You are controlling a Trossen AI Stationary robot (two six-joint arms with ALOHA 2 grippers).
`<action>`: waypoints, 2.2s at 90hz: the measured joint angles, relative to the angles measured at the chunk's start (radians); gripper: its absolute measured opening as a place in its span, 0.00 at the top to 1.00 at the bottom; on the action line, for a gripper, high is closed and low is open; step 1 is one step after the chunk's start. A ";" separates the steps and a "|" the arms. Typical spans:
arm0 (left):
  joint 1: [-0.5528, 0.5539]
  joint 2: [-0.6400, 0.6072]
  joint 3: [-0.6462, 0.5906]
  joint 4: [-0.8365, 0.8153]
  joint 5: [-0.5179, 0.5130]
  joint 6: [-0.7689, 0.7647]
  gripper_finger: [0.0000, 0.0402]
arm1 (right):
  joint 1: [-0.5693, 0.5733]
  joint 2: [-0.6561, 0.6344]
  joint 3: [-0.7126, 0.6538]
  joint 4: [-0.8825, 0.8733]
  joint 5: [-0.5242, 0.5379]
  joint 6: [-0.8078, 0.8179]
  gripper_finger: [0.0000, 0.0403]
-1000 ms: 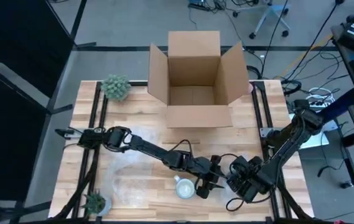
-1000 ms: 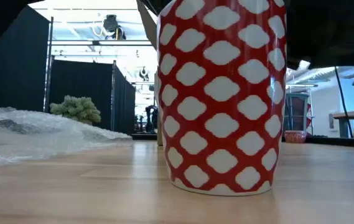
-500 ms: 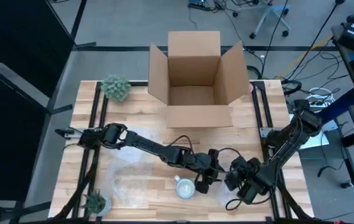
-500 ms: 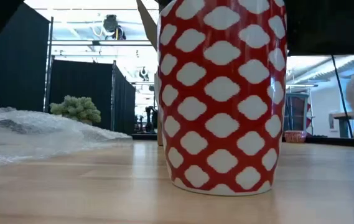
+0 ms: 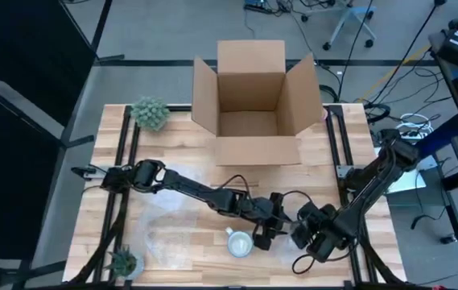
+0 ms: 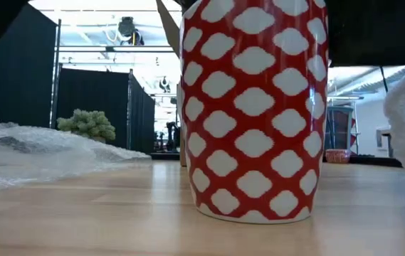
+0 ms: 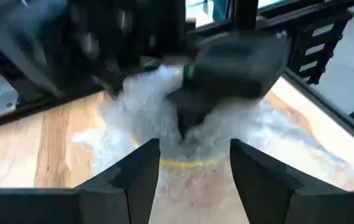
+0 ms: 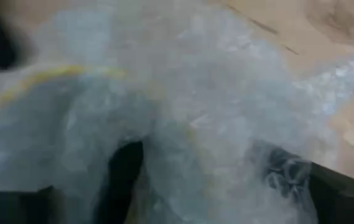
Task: Wrap mug
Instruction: Wrap the yellow mug with the bubble wrap
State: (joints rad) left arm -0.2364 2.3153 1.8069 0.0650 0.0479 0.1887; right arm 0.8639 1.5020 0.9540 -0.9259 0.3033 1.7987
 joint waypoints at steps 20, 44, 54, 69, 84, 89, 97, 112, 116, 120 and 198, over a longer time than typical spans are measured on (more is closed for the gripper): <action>0.000 0.007 0.000 0.006 0.000 0.000 0.55 | 0.000 -0.099 0.025 -0.029 -0.057 -0.059 0.27; 0.001 0.007 0.000 0.008 0.000 0.000 0.55 | 0.002 -0.235 0.049 -0.082 -0.073 -0.110 0.27; 0.001 0.007 0.000 0.007 0.000 0.000 0.55 | 0.002 -0.267 0.049 -0.160 -0.063 -0.076 0.27; 0.001 0.007 0.000 0.007 0.000 0.000 0.55 | 0.000 -0.253 0.043 -0.281 0.022 0.012 0.27; 0.000 0.007 0.000 0.007 0.000 0.000 0.55 | 0.000 -0.198 0.009 -0.153 0.036 -0.042 0.27; 0.000 0.007 0.000 0.007 0.000 0.000 0.55 | 0.000 -0.169 -0.003 -0.107 0.033 -0.059 0.27; 0.000 0.008 0.000 0.007 0.000 0.000 0.55 | 0.002 -0.114 -0.009 -0.079 0.032 -0.077 0.27; 0.000 0.008 0.000 0.011 0.000 0.000 0.55 | -0.005 -0.006 -0.008 -0.079 0.039 -0.131 0.27; 0.001 0.008 0.000 0.011 0.000 0.000 0.55 | -0.007 0.017 -0.008 -0.078 0.040 -0.133 0.27; 0.001 0.008 0.000 0.011 0.000 0.000 0.55 | -0.008 0.036 -0.008 -0.076 0.040 -0.133 0.27; -0.015 0.036 0.003 0.071 -0.001 0.000 0.55 | -0.013 0.058 -0.009 -0.061 0.004 -0.120 0.27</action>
State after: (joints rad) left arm -0.2512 2.3514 1.8103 0.1359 0.0465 0.1884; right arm 0.8513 1.5597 0.9447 -0.9868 0.3071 1.6789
